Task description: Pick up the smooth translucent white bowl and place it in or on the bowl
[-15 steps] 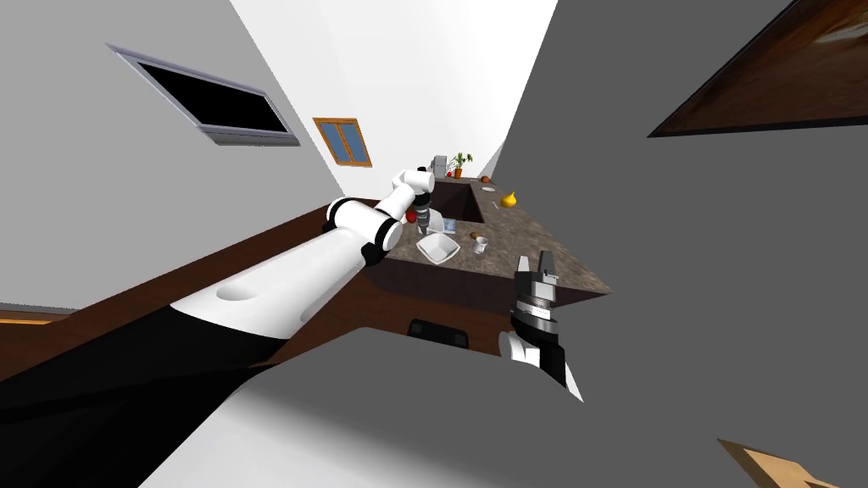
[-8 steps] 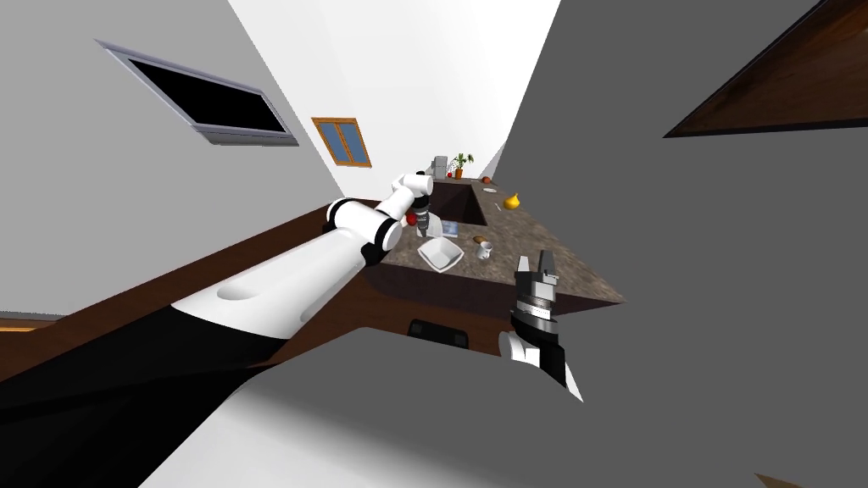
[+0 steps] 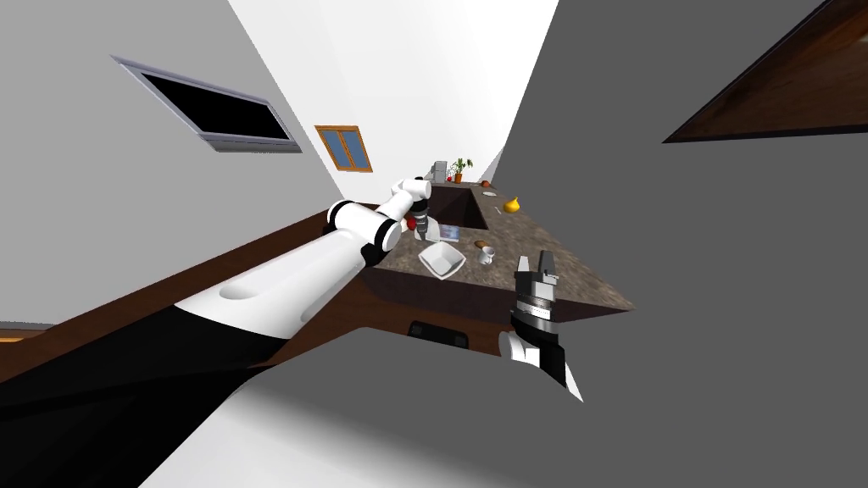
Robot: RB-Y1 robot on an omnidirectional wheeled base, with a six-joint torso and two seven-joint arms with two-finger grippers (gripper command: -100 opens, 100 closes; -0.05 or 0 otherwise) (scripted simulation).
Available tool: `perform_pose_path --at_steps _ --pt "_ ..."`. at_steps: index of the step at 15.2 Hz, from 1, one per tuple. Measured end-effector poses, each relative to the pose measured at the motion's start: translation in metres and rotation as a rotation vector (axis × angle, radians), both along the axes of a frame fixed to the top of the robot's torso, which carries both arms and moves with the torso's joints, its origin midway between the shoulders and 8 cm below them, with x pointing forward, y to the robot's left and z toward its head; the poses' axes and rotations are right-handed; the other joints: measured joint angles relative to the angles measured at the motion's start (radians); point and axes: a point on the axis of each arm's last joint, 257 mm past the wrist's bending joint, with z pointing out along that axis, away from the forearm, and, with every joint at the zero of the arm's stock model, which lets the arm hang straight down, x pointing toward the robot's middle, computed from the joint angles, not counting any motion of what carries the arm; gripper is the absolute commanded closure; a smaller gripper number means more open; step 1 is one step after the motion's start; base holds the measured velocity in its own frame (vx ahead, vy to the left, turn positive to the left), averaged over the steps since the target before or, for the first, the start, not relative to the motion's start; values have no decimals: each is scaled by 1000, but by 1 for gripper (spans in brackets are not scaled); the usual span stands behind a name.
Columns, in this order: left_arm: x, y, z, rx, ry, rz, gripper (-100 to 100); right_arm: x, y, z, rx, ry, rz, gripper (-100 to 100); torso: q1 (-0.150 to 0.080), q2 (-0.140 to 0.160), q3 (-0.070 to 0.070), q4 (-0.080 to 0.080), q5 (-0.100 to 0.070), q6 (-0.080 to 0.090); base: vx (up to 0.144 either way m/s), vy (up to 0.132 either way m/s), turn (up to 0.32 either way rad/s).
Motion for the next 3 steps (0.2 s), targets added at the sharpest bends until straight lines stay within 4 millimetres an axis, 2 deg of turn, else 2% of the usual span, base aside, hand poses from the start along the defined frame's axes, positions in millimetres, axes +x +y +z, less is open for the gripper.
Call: perform_pose_path --at_steps 3 --pt "0 -1 1 0 -1 -1 -100 0 0 0 0 0 0 0 0 0 0 -1 0 -1 0 0 0"
